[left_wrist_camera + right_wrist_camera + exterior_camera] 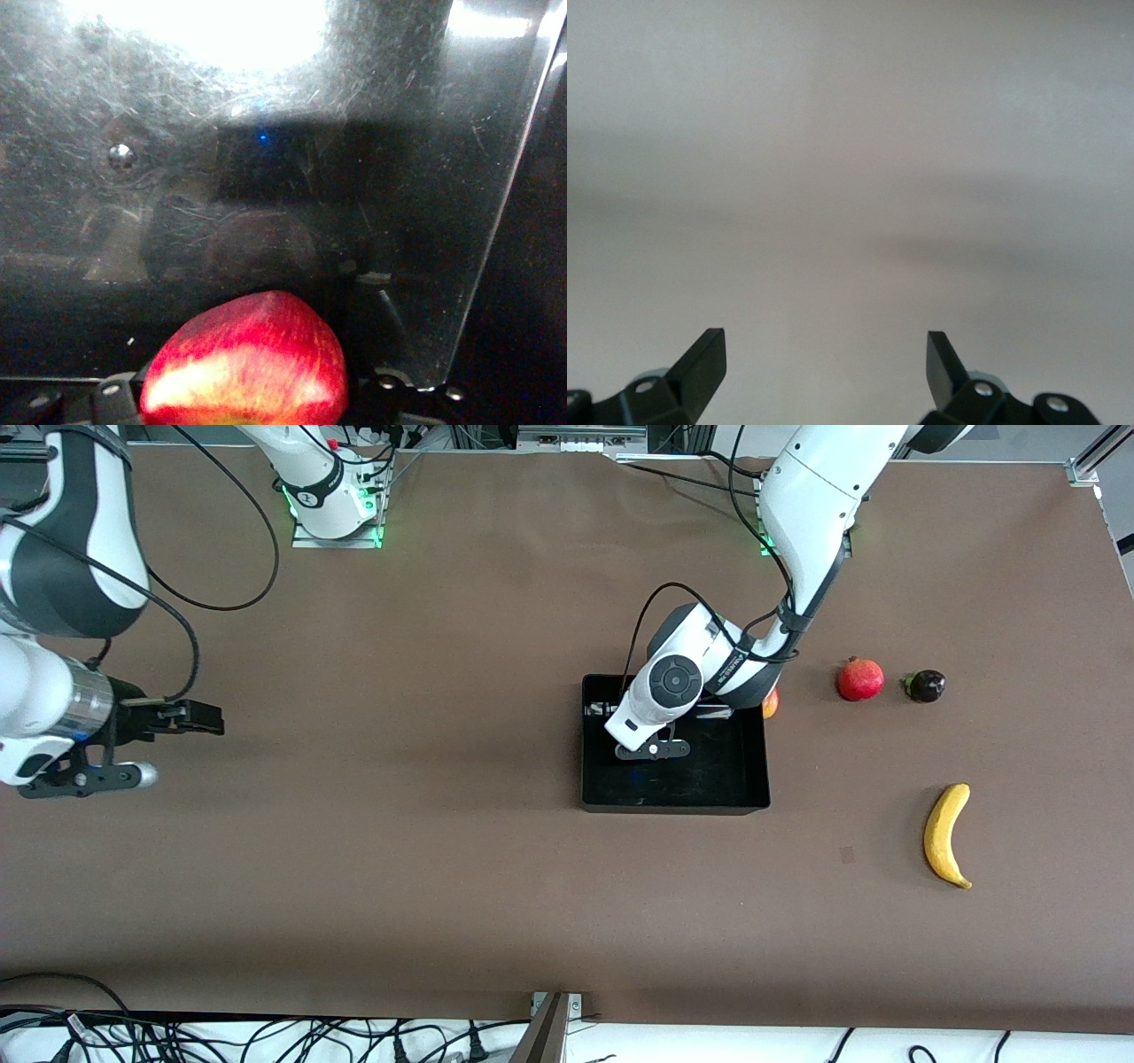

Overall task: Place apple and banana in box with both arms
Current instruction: 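Release the apple and move the left gripper to the yellow banana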

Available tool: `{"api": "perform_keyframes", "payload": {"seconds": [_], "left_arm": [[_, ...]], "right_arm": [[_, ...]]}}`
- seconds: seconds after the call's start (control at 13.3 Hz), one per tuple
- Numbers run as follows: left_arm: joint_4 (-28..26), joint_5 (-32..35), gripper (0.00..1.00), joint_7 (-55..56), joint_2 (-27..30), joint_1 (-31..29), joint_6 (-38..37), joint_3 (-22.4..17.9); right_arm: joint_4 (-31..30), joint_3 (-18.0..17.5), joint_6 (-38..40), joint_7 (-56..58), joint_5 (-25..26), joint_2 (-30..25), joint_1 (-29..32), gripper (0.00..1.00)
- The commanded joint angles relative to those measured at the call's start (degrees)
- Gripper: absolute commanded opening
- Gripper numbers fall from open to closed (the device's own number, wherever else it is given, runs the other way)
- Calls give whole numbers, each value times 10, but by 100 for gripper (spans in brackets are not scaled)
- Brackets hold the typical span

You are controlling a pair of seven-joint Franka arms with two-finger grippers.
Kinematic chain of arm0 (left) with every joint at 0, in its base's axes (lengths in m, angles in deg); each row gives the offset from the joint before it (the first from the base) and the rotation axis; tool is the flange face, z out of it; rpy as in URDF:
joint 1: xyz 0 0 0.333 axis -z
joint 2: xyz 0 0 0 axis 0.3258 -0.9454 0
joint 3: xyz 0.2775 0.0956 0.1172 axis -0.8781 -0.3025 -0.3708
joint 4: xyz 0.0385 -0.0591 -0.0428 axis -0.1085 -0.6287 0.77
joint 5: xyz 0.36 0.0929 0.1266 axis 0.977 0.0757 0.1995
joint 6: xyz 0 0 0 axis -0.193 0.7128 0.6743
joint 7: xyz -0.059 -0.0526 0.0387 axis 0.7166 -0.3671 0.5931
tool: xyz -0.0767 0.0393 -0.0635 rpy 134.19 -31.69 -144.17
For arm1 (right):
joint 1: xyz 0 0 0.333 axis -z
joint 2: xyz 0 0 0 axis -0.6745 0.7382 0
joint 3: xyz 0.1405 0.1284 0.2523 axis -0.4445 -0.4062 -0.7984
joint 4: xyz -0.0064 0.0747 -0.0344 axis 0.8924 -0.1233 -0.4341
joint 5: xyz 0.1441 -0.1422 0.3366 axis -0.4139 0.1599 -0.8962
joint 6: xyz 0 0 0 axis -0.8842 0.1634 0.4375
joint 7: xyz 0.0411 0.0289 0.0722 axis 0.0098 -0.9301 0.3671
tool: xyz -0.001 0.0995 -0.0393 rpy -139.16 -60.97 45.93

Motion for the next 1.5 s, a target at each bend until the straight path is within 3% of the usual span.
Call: {"api": "perform_keyframes", "payload": {"seconds": [0.0,0.15,0.38,0.53,0.67,0.97,1.12,1.27,1.43], "left_arm": [[-4,15,100,20,11,-2,-1,1],[13,15,100,45,29,-6,-34,1],[75,21,100,34,63,-44,-164,1],[104,67,100,-7,79,-83,-224,5],[111,82,100,-118,91,-138,-247,2],[113,160,100,-401,95,-300,-241,2],[149,188,100,-516,81,-361,-241,3],[183,197,100,-597,56,-390,-239,3],[185,219,100,-621,41,-402,-195,2]], "right_arm": [[21,3,36,11,-6,-3,0,100],[37,20,45,16,-8,-16,0,100],[38,35,64,17,-9,-24,1,100],[38,37,64,30,-9,-24,0,100],[38,34,57,34,-8,-24,-2,100],[46,38,48,24,-6,-21,-27,100],[50,36,40,31,7,-35,-26,100],[-30,30,34,28,16,-96,-2,100],[-123,-8,-7,32,28,-162,51,100]]}}
